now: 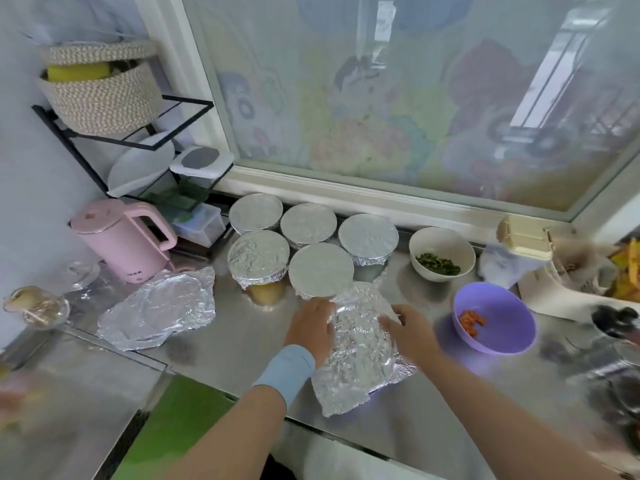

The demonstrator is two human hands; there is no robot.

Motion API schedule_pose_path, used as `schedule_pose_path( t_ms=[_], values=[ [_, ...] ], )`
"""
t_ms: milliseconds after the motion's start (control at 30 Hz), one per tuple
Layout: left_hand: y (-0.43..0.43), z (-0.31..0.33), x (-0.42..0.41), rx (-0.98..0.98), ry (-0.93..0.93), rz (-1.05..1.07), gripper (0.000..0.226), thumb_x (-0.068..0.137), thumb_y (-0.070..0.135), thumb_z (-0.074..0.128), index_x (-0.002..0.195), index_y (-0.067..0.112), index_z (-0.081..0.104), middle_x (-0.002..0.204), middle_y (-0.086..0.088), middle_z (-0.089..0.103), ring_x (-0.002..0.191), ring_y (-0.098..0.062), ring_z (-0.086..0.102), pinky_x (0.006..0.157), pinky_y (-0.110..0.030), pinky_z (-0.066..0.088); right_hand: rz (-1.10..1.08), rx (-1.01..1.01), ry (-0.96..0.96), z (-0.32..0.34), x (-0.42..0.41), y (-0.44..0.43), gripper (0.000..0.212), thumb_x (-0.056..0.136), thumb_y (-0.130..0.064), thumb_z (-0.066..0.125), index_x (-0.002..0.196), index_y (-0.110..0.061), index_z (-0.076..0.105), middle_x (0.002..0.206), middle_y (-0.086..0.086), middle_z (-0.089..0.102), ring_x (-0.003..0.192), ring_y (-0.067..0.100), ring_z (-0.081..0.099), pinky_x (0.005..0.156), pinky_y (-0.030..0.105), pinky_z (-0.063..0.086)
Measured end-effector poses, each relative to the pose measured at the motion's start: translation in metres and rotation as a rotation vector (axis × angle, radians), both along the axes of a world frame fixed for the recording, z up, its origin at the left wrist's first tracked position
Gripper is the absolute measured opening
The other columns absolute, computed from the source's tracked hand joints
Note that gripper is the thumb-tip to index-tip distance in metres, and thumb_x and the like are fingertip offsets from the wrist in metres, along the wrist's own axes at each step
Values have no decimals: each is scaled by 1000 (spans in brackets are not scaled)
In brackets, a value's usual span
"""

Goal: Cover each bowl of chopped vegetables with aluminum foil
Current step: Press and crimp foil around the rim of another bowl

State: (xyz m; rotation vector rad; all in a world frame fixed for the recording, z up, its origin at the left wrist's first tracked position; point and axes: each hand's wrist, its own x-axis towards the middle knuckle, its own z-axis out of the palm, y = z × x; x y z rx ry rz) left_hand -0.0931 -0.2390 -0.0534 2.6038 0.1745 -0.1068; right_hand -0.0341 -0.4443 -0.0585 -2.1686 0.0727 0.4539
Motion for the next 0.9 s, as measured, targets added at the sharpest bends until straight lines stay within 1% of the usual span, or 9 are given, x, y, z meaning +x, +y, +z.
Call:
schedule_pose_path(
  t_ms=[67,200,267,333,400,500,633,833,900],
  values=[
    [-11,-12,-8,7,74,-38,47,100,21,41,146,26,36,152,2,35,134,-21,40,112,-36,35,-36,14,10,-7,-7,-2,36,91,-29,66,123,-19,56,97,-3,68,73,16,64,63,27,49],
    [-16,-38,-19,106,133,-100,60,104,36,34,156,21,8,164,3,4,150,-20,9,120,-34,18,116,-383,-131,-19,-16,-1,61,94,-33,57,147,-22,29,131,10,50,113,29,53,93,38,41],
    [-18,-45,-21,154,129,-112,64,104,40,32,156,20,0,164,4,-6,151,-20,1,122,-34,9,231,-601,-412,-26,-18,3,71,85,-22,65,147,-15,31,133,12,45,117,32,49,96,42,40],
    [-20,-49,-24,219,85,-121,65,104,40,31,156,17,-1,163,1,-9,151,-22,-4,121,-34,-3,357,-634,-612,-32,-15,8,83,64,-6,67,143,-10,40,137,15,48,121,36,50,96,45,44],
    [-22,-50,-24,262,15,-117,67,103,37,35,156,14,1,163,-3,-7,151,-24,-3,119,-33,-10,521,-620,-674,-36,-10,15,85,59,-6,65,142,-7,45,144,14,47,130,34,47,104,45,42],
    [-23,-48,-14,266,-14,-144,71,101,32,39,156,16,-2,162,0,-11,151,-21,-6,122,-34,-6,660,-613,-635,-41,-2,26,73,72,-18,65,142,-7,47,144,11,50,132,29,49,107,43,41],
    [-23,-54,-4,199,55,-158,71,99,34,40,156,20,1,164,0,2,150,-20,2,122,-34,5,653,-560,-487,-48,5,30,58,96,-31,38,151,-17,29,150,2,40,136,22,40,111,37,33],
    [-16,-62,1,82,-66,-102,58,97,42,37,150,23,26,151,2,38,139,-20,32,115,-38,29,479,-282,-244,-45,7,30,49,95,-34,49,143,-32,38,135,-10,52,119,15,53,97,30,42],
    [-14,-64,1,-51,-89,-49,56,95,42,40,148,25,31,142,4,47,130,-16,42,108,-36,38,386,-215,-192,-47,5,29,44,92,-33,54,135,-36,44,121,-15,60,102,11,61,86,22,44]
  ],
)
